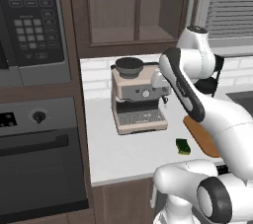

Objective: Pick up the sponge from the counter and clean the cutting board by briefly scrubbing or pressing down on the cutting board. Once finished, release the sponge.

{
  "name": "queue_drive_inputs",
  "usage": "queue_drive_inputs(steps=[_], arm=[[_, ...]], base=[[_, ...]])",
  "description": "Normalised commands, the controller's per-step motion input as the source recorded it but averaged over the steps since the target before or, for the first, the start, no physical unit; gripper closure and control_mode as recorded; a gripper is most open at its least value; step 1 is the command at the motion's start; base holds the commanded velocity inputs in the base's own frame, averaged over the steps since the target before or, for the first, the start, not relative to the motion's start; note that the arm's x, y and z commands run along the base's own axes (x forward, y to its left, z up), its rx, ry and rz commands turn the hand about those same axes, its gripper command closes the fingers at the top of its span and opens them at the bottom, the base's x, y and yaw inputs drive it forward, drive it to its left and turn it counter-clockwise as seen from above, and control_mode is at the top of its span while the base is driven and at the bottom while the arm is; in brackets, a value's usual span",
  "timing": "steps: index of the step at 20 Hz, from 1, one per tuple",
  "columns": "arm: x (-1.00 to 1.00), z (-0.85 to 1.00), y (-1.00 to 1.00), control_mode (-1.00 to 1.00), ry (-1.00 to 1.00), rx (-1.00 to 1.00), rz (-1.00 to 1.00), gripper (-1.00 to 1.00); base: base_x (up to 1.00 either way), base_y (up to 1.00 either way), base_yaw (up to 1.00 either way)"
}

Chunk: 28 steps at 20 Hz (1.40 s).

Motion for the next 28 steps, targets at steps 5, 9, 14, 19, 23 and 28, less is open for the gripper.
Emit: queue_drive_inputs(steps=[5, 9, 14, 19, 23, 28], arm=[[-0.13, -0.12, -0.26, -1.00, 0.00, 0.01, -0.02, -1.00], [-0.11, -0.36, -0.36, -1.00, 0.00, 0.00, -0.02, -1.00], [-0.10, -0.46, -0.24, -1.00, 0.00, 0.00, -0.09, -1.00], [-0.29, -0.56, -0.14, -1.00, 0.02, 0.00, -0.16, -1.00], [-0.35, -0.45, -0.02, -1.00, 0.04, 0.00, -0.11, -1.00], [-0.26, -0.38, -0.02, -1.00, 0.02, 0.00, -0.03, -1.00]], base=[[0.00, 0.00, 0.00], [0.00, 0.00, 0.00], [0.00, 0.00, 0.00], [0.00, 0.00, 0.00], [0.00, 0.00, 0.00], [0.00, 0.00, 0.00]])
